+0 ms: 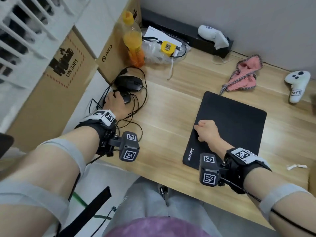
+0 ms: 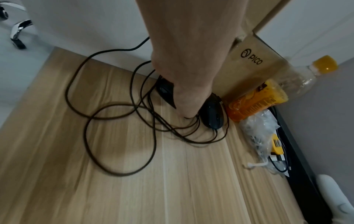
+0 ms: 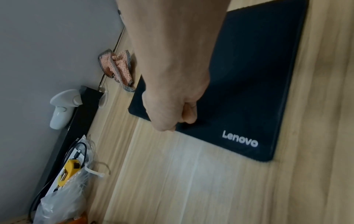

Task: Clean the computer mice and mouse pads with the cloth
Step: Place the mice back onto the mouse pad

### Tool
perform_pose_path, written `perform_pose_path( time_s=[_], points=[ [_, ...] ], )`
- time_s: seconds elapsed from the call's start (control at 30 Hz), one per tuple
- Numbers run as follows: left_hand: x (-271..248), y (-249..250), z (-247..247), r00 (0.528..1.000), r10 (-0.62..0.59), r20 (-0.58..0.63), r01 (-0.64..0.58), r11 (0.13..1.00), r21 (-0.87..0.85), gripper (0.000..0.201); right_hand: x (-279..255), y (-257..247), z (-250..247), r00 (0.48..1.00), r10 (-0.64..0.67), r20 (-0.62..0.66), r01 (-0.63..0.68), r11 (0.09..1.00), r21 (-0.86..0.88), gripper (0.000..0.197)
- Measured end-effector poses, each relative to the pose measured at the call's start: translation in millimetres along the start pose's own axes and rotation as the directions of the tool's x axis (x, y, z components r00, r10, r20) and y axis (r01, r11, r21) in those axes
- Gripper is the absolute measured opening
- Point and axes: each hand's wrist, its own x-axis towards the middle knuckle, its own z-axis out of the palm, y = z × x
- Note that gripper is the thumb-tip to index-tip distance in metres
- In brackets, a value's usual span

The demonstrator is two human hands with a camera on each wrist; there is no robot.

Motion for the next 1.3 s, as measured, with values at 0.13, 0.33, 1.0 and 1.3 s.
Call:
perform_pose_path(
  time_s=[0.13, 0.33, 1.0, 1.3],
  points=[
    [18.3, -7.4, -2.2, 0.999, 0.031, 0.008, -0.032, 0.976, 0.215, 0.077, -1.9, -11.3, 13.4, 1.000, 0.008, 0.005, -0.009, 1.000, 0.020, 0.041],
    [32.4, -13.6, -1.1, 0.990, 0.125, 0.065, -0.138, 0.959, 0.248, 0.079, -2.4, -16.9, 24.4, 0.999, 0.009, -0.032, -0.008, 0.999, 0.047, 0.046],
    [-73.6, 75.0, -35.5, 0.833, 0.519, -0.190, -0.539, 0.839, -0.076, 0.064, -54.7, -93.9, 4.9, 0.921, -0.337, 0.198, 0.312, 0.939, 0.146, 0.014],
    [-106.5, 110.5, -29.6, 0.780, 0.549, -0.300, -0.584, 0.811, -0.033, 0.067, -50.8, -77.0, -42.8, 0.975, -0.210, 0.069, 0.172, 0.920, 0.353, 0.007]
  ],
)
